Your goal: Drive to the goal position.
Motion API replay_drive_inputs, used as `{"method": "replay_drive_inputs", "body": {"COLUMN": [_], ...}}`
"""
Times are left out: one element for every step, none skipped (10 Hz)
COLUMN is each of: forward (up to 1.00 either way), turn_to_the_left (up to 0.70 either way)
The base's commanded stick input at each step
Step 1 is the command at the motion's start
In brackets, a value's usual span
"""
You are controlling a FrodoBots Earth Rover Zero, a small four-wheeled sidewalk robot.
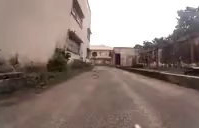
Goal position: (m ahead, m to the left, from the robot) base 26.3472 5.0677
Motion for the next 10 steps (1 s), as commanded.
{"method": "replay_drive_inputs", "body": {"forward": [1.0,1.0,1.0,1.0,1.0,1.0,1.0,1.0,1.0,1.0], "turn_to_the_left": [0.0,0.0,0.0,0.0,0.0,0.0,0.0,0.0,0.0,0.0]}}
